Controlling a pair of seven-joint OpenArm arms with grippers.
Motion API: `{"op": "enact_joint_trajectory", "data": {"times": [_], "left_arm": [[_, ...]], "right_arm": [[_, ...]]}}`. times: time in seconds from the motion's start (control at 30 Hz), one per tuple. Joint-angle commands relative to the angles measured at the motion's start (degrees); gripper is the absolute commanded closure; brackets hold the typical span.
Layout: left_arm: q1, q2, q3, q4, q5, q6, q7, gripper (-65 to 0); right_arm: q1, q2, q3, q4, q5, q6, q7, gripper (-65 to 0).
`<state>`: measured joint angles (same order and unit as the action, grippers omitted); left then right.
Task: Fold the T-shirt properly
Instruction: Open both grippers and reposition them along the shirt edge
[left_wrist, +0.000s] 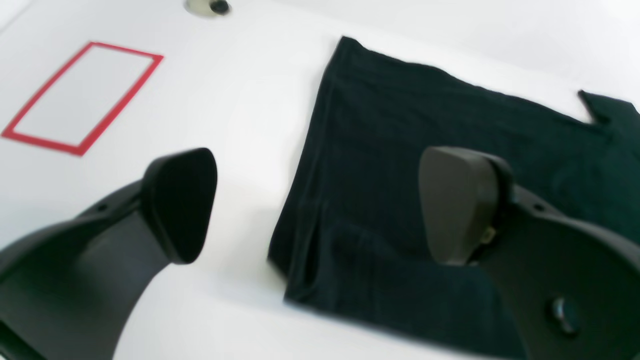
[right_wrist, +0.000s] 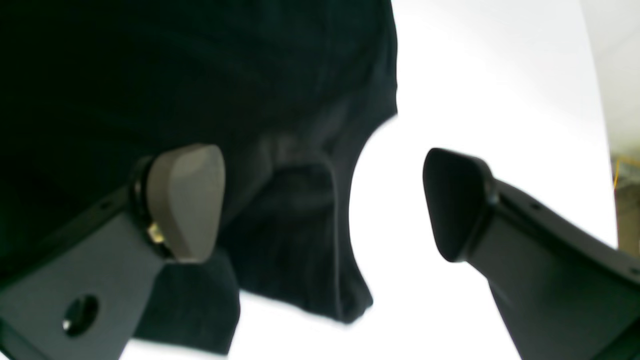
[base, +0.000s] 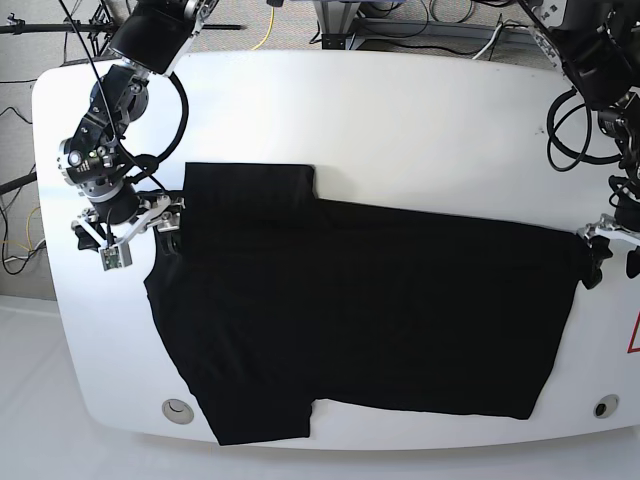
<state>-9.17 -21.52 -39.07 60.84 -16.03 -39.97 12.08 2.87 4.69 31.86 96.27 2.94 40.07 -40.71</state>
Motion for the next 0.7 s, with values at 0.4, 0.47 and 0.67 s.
{"op": "enact_joint_trajectory", "data": {"times": [0.4,0.47,0.67], "left_arm": [[-1.4,0.5,-0.3,-5.4,7.5,0.0,-7.5,-61.6],[-1.5,0.5,-0.2,-7.4,7.5,0.0,-9.3,-61.6],[-3.9,0.1,1.3,-13.5,7.5,0.0,-12.0,-61.6]], "right_arm": [[-4.4,0.6,0.2,0.8,0.9,-0.1,1.5,-58.4],[-4.8,0.6,0.2,0.8,0.9,-0.1,1.5,-58.4],[-4.9,0.6,0.2,0.8,0.9,-0.1,1.5,-58.4]]}}
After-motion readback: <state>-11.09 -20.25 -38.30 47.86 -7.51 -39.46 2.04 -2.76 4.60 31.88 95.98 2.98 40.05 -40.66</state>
